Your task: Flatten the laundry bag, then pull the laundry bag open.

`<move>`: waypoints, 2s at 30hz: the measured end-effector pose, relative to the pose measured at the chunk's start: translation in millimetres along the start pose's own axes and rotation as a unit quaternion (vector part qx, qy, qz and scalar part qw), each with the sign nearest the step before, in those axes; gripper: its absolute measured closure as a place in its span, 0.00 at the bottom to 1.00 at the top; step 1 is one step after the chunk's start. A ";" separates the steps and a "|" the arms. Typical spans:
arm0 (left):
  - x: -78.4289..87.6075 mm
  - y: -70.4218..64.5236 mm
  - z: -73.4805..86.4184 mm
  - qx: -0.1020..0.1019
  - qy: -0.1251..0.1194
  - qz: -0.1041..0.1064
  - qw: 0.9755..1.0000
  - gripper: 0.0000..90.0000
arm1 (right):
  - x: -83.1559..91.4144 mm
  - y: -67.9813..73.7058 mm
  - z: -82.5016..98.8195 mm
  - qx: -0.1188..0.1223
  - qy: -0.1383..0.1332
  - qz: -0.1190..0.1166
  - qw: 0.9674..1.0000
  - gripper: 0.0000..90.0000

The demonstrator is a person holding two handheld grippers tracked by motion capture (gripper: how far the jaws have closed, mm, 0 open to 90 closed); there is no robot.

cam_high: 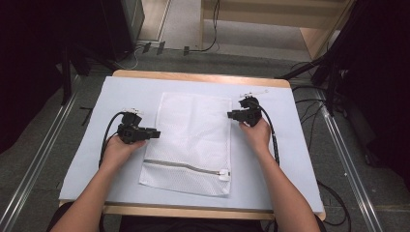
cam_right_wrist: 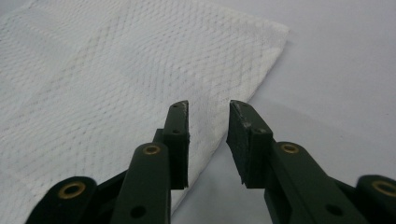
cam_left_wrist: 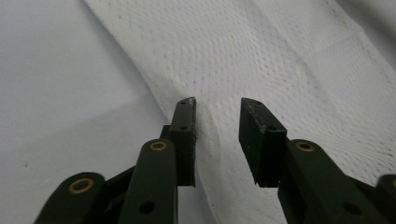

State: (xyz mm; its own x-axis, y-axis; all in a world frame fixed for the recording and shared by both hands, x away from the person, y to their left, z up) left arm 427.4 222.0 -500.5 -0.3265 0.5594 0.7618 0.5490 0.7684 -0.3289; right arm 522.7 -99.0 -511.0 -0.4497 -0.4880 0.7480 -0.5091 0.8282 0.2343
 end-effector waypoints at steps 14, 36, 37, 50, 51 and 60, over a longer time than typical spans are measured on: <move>8.7 -11.0 -6.7 -0.019 -0.001 -0.001 1.000 0.56 | 20.9 15.6 11.5 0.010 -0.009 -0.018 1.000 0.73; 1.2 -60.8 -19.7 -0.087 0.016 0.031 0.996 0.47 | 60.7 46.7 49.9 0.042 -0.030 -0.046 0.998 0.64; 0.9 -64.1 -19.6 -0.091 0.016 0.032 0.995 0.47 | 61.6 47.1 51.6 0.045 -0.030 -0.046 0.997 0.64; -3.9 -98.5 -18.2 -0.120 0.020 0.054 0.991 0.47 | 77.6 67.5 79.6 0.054 -0.016 -0.070 0.996 0.71; -4.7 -101.0 -17.9 -0.122 0.022 0.056 0.991 0.47 | 78.6 69.1 82.5 0.054 -0.013 -0.071 0.996 0.74; -12.6 -114.8 -17.7 -0.139 0.021 0.065 0.988 0.46 | 83.8 76.9 104.0 0.056 0.014 -0.087 0.995 0.89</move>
State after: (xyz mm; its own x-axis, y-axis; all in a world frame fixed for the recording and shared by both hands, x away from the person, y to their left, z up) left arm 382.0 121.3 -462.5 -0.2109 0.6301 0.7473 0.7761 0.5728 -0.2639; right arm 369.6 -104.8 -494.9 -0.3280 -0.6126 0.7191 -0.6568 0.6950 0.2925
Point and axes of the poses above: each handheld gripper's, and its own axes: x roughly backward along the jaws, z roughly out of its underside, y roughly to its left, the point moved 8 cm from there along -x, roughly forward along the jaws, and after that the axes turned 4 degrees about y, right-handed, at the moved point
